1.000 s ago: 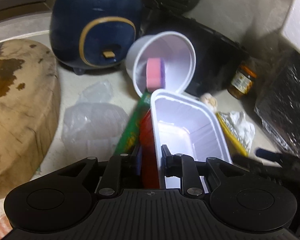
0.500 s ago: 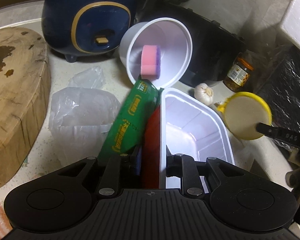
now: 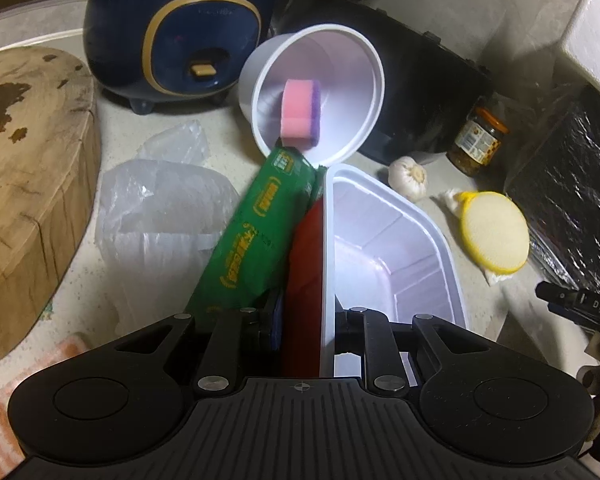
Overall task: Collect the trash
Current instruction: 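Lift the red foil tray with the left tool off the pile, then move the right tool toward the potato while the left tool holds the tray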
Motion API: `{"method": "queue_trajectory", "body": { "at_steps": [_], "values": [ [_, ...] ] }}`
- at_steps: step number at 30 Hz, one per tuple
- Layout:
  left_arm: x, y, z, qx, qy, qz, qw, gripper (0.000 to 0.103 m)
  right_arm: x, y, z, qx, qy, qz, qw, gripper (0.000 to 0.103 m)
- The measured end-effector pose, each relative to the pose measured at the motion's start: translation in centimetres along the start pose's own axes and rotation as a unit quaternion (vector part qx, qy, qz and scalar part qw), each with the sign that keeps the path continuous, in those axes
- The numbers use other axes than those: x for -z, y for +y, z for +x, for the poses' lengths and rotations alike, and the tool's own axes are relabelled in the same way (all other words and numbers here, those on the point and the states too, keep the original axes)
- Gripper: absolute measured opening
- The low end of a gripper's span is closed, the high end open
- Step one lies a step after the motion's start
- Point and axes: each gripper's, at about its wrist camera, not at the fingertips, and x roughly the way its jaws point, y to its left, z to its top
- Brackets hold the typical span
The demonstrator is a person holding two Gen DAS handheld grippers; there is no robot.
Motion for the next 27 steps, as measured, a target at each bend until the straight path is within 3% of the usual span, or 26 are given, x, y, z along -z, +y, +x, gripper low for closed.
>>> {"method": "queue_trajectory", "body": {
  "at_steps": [4, 8, 14, 17, 22, 27],
  "values": [
    [0.2, -0.1, -0.3, 0.002, 0.004, 0.009, 0.9999, 0.023, 0.4, 2.1, 0.2, -0.015, -0.002, -0.042, 0.999, 0.067],
    [0.4, -0.2, -1.0, 0.010, 0.002, 0.019, 0.9998, 0.023, -0.2, 4.0, 1.2, -0.022, -0.011, -0.066, 0.998, 0.069],
    [0.3, -0.1, -3.8, 0.017, -0.052, 0.022, 0.9983, 0.016, -0.3, 9.0, 1.9, -0.064, -0.009, -0.152, 0.986, 0.073],
    [0.0, 0.0, -4.6, -0.005, -0.067, 0.028, 0.9973, 0.014, 0.2, 10.5, 3.1, -0.089, 0.011, -0.139, 0.986, 0.073],
    [-0.2, 1.5, -4.8, -0.028, -0.063, -0.004, 0.9976, 0.016, 1.1, 12.0, 5.4, -0.102, 0.041, -0.114, 0.987, 0.073],
    [0.1, 3.1, -5.2, -0.032, -0.061, -0.027, 0.9972, 0.015, 1.8, 13.8, 6.8, -0.114, 0.054, -0.121, 0.985, 0.070]
  ]
}}
